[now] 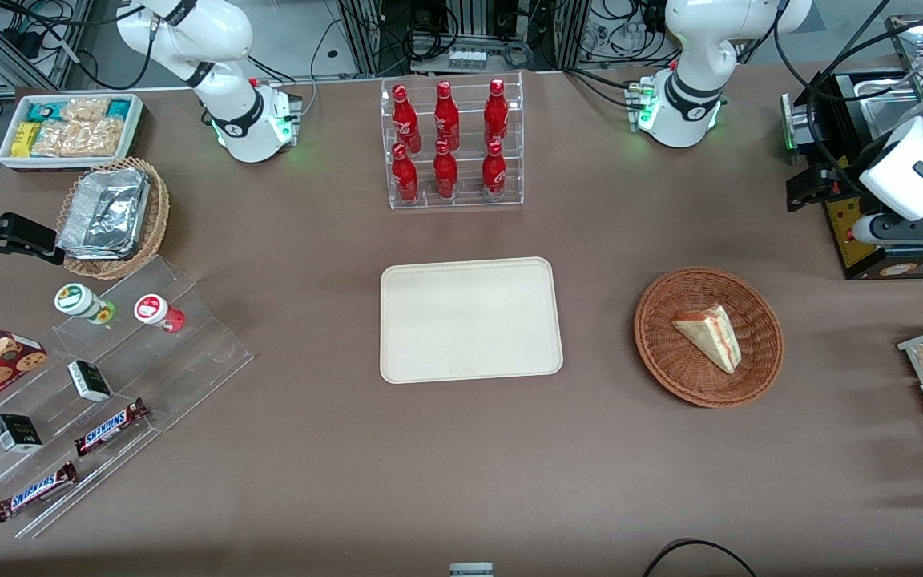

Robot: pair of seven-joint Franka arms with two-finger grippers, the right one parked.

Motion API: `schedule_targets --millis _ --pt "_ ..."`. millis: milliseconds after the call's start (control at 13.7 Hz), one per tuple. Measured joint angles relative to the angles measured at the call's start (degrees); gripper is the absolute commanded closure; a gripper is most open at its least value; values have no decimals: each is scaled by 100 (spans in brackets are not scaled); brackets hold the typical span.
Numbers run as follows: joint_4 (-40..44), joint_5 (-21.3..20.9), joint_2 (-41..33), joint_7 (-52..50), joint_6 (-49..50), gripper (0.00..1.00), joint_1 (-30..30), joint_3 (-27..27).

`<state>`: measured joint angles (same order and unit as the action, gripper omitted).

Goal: Place sandwich from basket to tray
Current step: 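Move the left gripper over the sandwich in the wicker basket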

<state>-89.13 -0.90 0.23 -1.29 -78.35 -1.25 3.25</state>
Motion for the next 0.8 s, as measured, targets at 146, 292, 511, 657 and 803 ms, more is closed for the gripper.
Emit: schedule_targets --millis 146,292,511,657,803 --pt "7 0 1 0 0 0 2 -32" --pt "1 -2 26 0 -10 0 3 -70" --pt "-180 -5 206 -18 -268 0 2 -72" --pt "-494 -7 339 -300 -640 0 0 -72" --pt "-850 -8 488 -748 -1055 0 -12 -68"
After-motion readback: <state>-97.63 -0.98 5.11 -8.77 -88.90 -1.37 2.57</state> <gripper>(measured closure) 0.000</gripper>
